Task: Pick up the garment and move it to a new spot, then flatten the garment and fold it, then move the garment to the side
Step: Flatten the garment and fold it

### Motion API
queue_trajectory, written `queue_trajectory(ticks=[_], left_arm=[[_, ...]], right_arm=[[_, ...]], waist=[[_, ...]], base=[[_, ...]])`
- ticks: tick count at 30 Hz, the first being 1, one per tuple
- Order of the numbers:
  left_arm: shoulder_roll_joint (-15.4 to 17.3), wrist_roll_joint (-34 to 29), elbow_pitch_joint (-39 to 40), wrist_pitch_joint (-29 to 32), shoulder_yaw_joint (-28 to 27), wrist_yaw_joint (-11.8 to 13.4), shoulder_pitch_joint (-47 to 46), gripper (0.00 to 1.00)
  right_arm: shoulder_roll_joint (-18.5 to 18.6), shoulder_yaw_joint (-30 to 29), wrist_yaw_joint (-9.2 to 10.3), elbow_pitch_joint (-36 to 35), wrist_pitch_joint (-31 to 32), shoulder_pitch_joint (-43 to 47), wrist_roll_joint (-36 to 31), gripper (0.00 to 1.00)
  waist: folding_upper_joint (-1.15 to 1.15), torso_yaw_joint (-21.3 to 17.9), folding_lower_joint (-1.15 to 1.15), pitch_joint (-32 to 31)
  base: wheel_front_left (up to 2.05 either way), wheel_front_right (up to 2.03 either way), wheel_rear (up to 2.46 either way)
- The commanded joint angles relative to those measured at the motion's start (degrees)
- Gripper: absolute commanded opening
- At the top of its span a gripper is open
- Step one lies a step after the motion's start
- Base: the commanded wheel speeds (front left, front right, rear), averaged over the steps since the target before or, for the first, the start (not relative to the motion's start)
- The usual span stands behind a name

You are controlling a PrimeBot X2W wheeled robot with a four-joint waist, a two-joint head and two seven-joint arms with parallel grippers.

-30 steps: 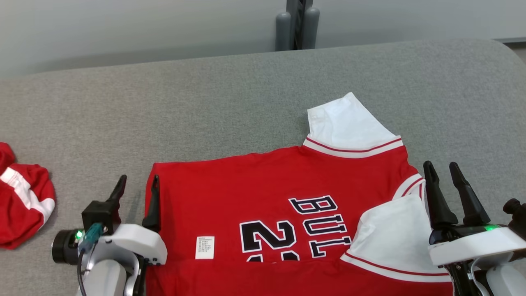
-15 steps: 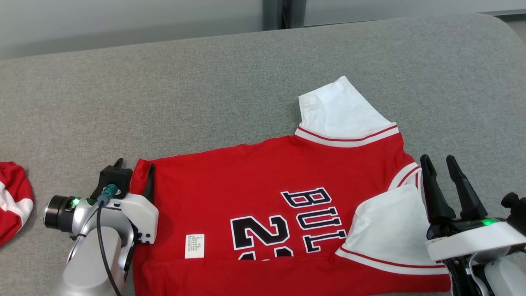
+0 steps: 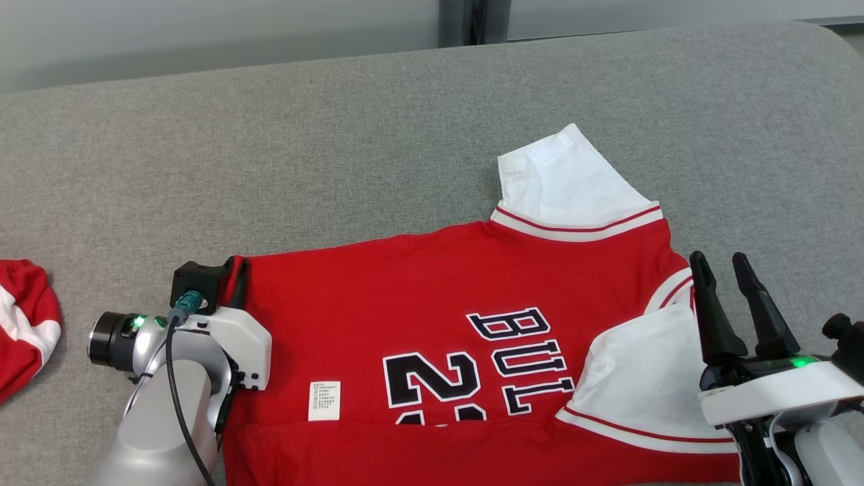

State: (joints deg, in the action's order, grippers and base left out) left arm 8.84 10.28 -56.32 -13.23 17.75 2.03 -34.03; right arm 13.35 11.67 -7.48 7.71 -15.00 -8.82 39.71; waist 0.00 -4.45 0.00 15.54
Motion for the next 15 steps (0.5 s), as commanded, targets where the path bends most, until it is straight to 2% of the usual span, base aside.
queue_trajectory(ticks=[1,7,15], left_arm=[[0.49,0.4,-0.65,-0.18,-0.01,-0.22,-0.66,0.0],[-0.65,1.52,0.13,-1.29,-0.45,-0.03,-1.18,0.0],[-2.47,1.31,3.36,-1.78,1.29,-1.47,0.35,0.0]], right_arm=[[0.42,-0.1,-0.03,0.09,-0.33,-0.16,-0.08,1.0],[1.01,-1.22,-0.03,1.02,-0.33,0.04,-0.47,1.0],[2.74,-2.98,-0.03,4.92,-0.04,-3.69,-0.13,1.0]], waist=[[0.0,0.08,0.0,-0.1],[0.0,1.29,0.0,-0.59],[0.0,4.68,0.0,-0.72]], base=[[0.0,0.0,0.0],[0.0,0.0,0.0],[0.0,0.0,0.0]])
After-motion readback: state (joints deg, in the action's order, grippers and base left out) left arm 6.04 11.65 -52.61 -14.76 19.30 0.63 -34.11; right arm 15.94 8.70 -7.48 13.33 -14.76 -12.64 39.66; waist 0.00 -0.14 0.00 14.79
